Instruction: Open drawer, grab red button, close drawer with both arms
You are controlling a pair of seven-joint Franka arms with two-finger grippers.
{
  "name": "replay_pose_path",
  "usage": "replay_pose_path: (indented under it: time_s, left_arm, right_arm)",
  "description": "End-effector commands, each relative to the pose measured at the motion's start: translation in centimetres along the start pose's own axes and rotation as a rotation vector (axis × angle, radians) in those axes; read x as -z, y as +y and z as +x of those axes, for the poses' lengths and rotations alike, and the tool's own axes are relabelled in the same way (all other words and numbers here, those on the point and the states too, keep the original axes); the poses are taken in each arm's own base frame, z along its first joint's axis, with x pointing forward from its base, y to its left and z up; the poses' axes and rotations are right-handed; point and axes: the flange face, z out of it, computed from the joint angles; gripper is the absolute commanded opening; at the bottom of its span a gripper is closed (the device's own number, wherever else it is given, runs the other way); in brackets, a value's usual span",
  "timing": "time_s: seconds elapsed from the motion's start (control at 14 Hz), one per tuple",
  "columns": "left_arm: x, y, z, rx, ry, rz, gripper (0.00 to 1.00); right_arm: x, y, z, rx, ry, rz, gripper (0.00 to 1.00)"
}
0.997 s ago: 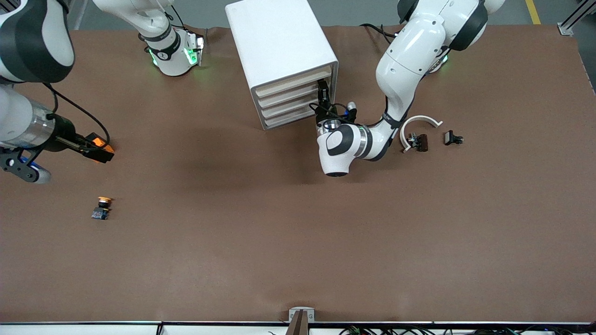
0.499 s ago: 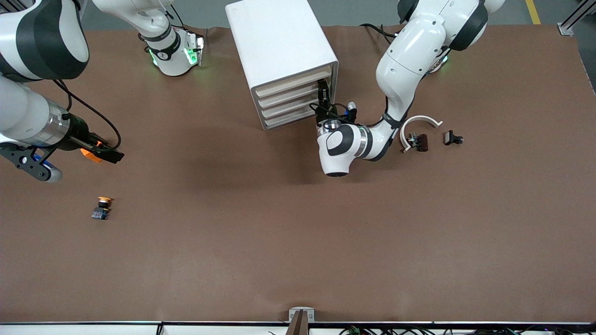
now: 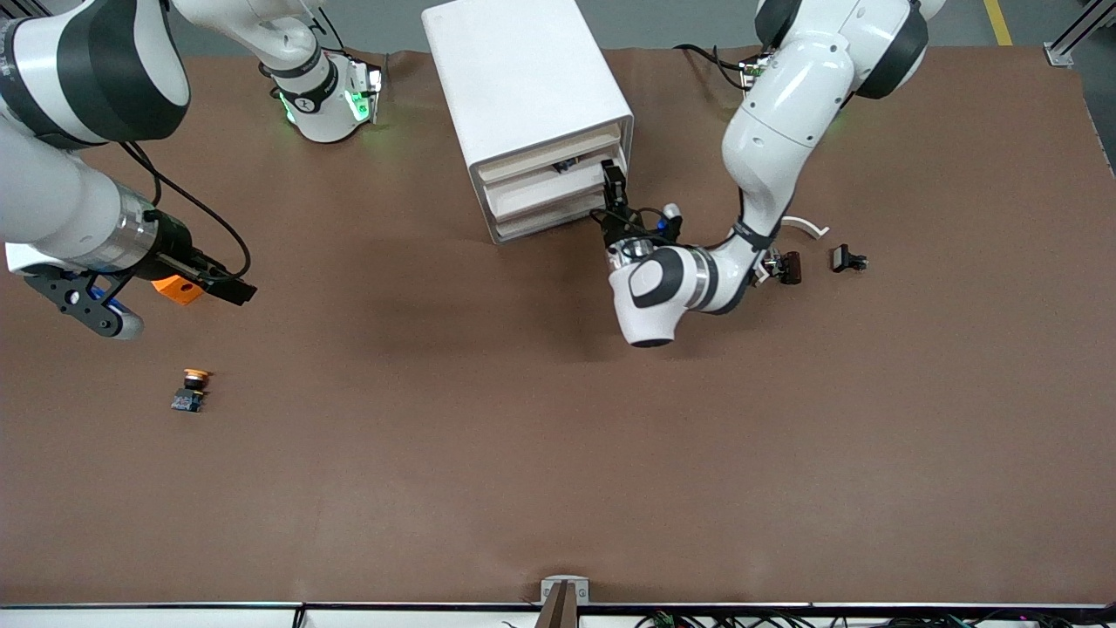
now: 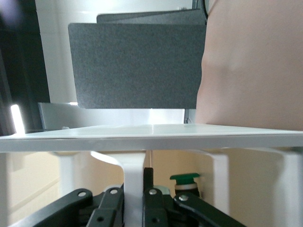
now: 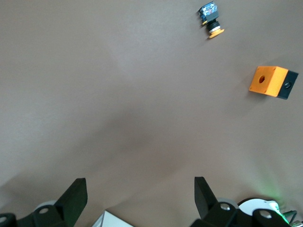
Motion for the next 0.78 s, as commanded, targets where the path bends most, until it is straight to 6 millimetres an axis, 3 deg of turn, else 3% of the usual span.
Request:
replay_pose_path:
  time_s: [0.0,0.21,0.36,0.71]
  left_arm:
    - [3.1,-1.0,1.1,-0.008,-0.04,-0.045,0.0]
    - [5.3,-1.5,1.8,-0.023,-0.074,-0.07,0.0]
    - [6.7,-1.8,2.2,-0.032,-0.096,-0.086,0.0]
    - [11.4,-3.0,3.4,-0.069,-0.201,-0.181,0.0]
  right_arm:
    - [0.2,-0.4,0.0,-0.021,-0.008,0.023,1.0]
    - [0.6,-1.6,-0.6,-0.027,-0.034,0.093,1.0]
    - [0.5,-3.6,-2.2,-0.057,-0.024,0.11,1.0]
    - [-1.8,-12.6,-11.1,-0.16,0.004,0.115,1.0]
